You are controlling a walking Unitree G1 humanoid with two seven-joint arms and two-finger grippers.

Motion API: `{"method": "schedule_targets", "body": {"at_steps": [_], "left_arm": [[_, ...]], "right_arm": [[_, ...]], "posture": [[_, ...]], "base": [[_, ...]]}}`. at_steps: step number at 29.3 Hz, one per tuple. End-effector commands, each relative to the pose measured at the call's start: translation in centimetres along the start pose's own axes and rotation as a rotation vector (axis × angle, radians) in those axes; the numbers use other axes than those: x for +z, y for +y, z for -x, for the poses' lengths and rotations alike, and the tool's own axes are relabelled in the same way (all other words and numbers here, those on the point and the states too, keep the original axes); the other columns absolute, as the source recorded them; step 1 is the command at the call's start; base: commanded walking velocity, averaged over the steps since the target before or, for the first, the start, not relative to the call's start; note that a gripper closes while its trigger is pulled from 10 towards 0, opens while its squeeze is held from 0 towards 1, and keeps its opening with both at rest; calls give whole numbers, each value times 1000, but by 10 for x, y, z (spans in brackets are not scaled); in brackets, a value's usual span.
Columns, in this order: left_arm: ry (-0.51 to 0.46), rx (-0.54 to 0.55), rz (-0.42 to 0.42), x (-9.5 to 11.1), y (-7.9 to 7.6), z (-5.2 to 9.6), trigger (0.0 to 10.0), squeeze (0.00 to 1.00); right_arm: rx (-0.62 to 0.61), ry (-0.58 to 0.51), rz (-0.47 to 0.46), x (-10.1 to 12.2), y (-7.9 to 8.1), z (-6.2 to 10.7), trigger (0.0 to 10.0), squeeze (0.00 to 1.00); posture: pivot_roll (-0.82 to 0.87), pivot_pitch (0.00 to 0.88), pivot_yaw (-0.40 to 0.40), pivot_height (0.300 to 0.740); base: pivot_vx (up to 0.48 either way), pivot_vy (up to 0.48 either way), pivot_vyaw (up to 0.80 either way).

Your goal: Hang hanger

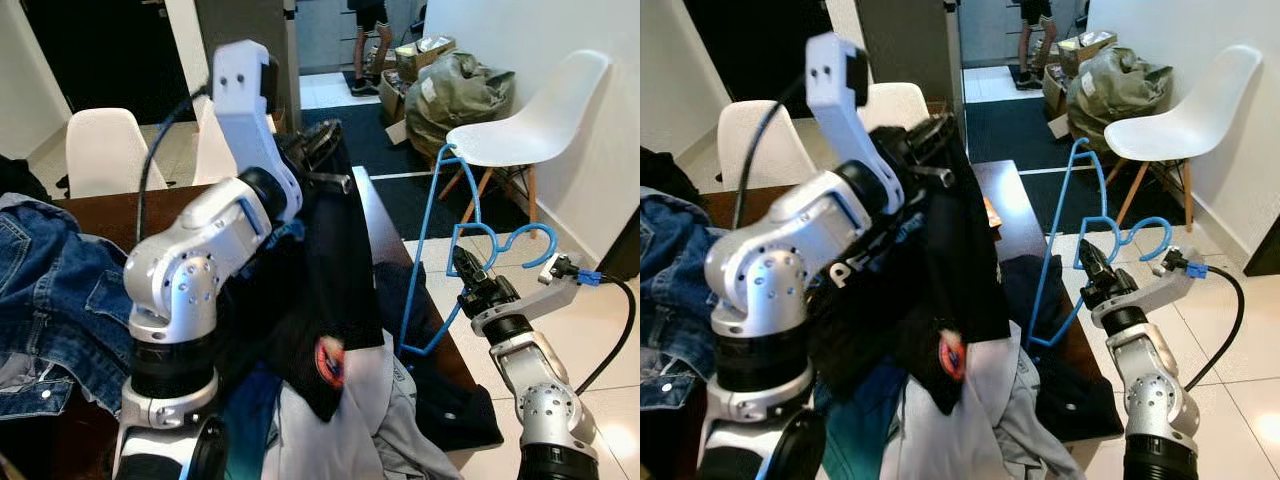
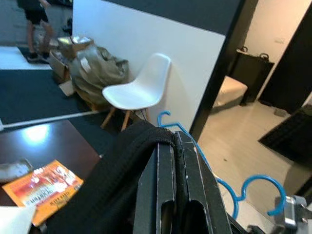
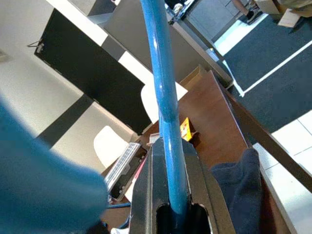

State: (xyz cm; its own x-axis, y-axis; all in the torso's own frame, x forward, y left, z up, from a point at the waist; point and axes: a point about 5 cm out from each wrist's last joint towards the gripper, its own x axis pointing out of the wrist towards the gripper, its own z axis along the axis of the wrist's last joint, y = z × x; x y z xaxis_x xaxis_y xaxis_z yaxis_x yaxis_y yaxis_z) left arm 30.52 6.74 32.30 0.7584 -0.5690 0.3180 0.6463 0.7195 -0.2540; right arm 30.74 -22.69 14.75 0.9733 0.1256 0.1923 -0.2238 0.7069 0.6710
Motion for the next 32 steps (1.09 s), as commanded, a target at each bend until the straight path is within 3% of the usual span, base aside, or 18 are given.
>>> {"method": "schedule_targets", "body": {"at_steps": [1, 8, 12, 22, 28, 32], "left_arm": [[23, -27, 13, -6, -3, 1, 10000, 0], [27, -100, 34, -5, -12, 1, 10000, 0], [11, -170, 102, -2, -19, 2, 10000, 0], [30, -231, 120, -9, -29, 5, 10000, 0], [20, -266, 131, -6, -34, 5, 10000, 0], [-26, -362, 168, 6, -46, 4, 10000, 0]], "right_arm": [[0, 8, -14, -4, 0, -1, 10000, 0], [-3, -5, -29, -3, -1, -1, 10000, 0], [-8, -18, -42, -2, -3, -1, 10000, 0], [-24, -14, -38, -3, -5, -2, 10000, 0], [-32, -17, -39, -4, -6, -2, 10000, 0], [-44, -28, -46, -2, -7, -2, 10000, 0]], "posture": [[-72, 0, 56, 740], [-70, 0, 58, 740], [-71, 0, 60, 740], [-73, 0, 62, 740], [-76, 0, 65, 740], [-75, 0, 64, 740]], "base": [[-371, 0, 0], [-437, 0, 0], [-480, 0, 0], [-480, 0, 0], [-480, 0, 0], [-480, 0, 0]]}}
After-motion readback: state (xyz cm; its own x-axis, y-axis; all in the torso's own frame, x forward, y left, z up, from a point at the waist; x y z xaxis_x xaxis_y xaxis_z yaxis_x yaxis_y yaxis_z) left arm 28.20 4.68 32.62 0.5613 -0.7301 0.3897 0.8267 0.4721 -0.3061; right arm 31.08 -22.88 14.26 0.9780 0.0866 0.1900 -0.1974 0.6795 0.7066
